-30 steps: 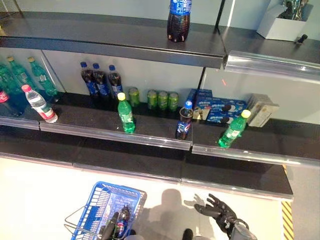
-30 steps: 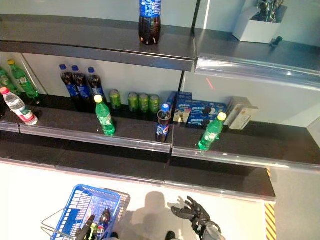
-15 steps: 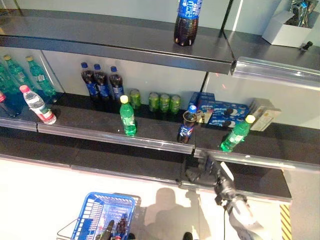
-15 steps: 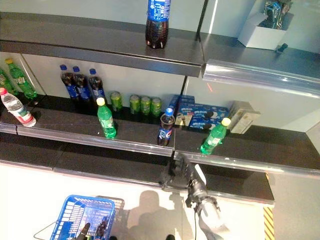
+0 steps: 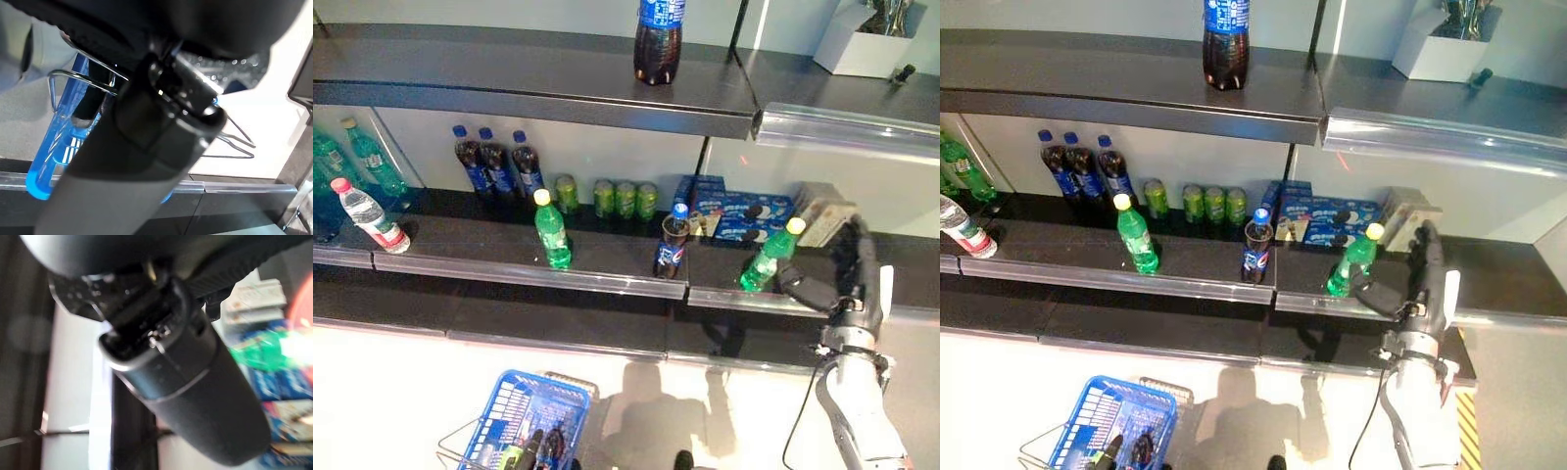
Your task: Pick up the drink and place into the basket.
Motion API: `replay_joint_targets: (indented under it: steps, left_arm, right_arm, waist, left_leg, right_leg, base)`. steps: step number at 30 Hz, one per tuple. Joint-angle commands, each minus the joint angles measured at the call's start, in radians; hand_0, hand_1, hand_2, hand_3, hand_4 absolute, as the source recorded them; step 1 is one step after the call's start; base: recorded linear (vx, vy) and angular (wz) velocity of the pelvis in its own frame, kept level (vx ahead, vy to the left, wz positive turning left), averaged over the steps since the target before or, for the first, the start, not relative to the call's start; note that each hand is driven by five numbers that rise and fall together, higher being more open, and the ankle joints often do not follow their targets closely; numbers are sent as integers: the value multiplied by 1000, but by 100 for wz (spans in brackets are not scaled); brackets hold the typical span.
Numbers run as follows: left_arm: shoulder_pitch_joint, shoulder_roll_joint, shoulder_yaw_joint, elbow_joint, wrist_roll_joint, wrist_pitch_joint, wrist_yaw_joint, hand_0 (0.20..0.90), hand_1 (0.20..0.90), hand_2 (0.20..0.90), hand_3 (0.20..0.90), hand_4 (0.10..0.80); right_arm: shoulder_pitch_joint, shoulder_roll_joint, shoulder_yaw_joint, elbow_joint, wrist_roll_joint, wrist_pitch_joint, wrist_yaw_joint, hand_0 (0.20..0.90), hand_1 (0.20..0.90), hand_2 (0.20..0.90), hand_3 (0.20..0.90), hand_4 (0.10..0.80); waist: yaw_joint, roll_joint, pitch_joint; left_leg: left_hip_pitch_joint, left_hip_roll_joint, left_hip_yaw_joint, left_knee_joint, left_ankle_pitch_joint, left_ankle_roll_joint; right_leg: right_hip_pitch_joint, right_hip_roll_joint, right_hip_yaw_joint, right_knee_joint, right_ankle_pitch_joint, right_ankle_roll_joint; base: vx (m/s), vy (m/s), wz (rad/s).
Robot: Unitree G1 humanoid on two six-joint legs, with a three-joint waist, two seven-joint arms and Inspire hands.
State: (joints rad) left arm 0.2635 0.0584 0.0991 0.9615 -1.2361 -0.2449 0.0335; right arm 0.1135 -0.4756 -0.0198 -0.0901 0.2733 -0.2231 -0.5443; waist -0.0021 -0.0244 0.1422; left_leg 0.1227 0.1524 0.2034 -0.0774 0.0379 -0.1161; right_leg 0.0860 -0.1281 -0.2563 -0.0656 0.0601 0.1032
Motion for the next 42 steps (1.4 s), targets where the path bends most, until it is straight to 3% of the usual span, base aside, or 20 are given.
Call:
replay_joint_targets:
  steps: [1, 6, 10, 15, 21, 31, 42]
  left_arm:
    - [-50, 78, 20, -80, 66, -107, -61, 300, 300, 300, 200, 100]
    - [-77, 79, -28, -97, 55, -105, -47, 300, 300, 300, 200, 100]
    - [-89, 79, -52, -111, 47, -110, -48, 300, 300, 300, 200, 100]
    - [-148, 101, -98, -153, 1, -115, -42, 300, 300, 300, 200, 100]
    - [-175, 108, -129, -176, -41, -127, -62, 300, 300, 300, 200, 100]
    - [-192, 115, -158, -208, -62, -122, -91, 300, 300, 300, 200, 100]
    - [-222, 119, -197, -261, -91, -125, -108, 300, 300, 300, 200, 100]
  right_arm:
    - [-127, -59, -77, -120, -45, -121, -106, 900, 900, 900, 900, 800]
    - [-201, -44, -42, -69, -44, -112, -169, 900, 900, 900, 900, 800]
    - [-248, -38, -19, -43, -36, -105, -181, 900, 900, 900, 900, 800]
    - [-403, -14, 33, 29, -42, -117, -258, 900, 900, 900, 900, 800]
    - [-502, -15, 64, 66, -55, -108, -307, 900, 900, 900, 900, 800]
    - [-600, -52, 58, 134, -20, -95, -391, 900, 900, 900, 900, 800]
    - [-743, -92, 75, 185, 22, -61, -376, 900, 900, 900, 900, 800]
  waist:
    - [23, 9, 1]
    - [33, 29, 59]
    - [36, 35, 94]
    - [43, 56, 203]
    - [42, 81, 278]
    - [49, 108, 345]
    - [64, 130, 378]
  left_leg:
    - [-77, 19, 5, 213, -80, 19]
    - [-165, 21, -27, 318, -91, 17]
    - [-210, 15, -42, 356, -90, 17]
    - [-320, 9, -73, 427, -50, 15]
    - [-384, 10, -86, 469, 6, 8]
    - [-456, 9, -102, 541, 51, 2]
    - [-497, 2, -111, 558, 86, 0]
  right_leg:
    - [-61, -38, -33, 206, -100, -1]
    - [-125, -36, -40, 293, -126, -32]
    - [-158, -41, -40, 326, -128, -39]
    - [-246, -52, -41, 395, -133, -54]
    - [-296, -55, -35, 435, -140, -68]
    - [-334, -55, -24, 485, -158, -82]
    - [-351, -50, -17, 490, -164, -91]
  base:
    - [3, -2, 3]
    - [-13, 1, 6]
    - [-50, 0, 4]
    - [-167, 0, 6]
    - [-68, 23, -7]
    - [-2, 1, -1]
    - [-2, 1, -3]
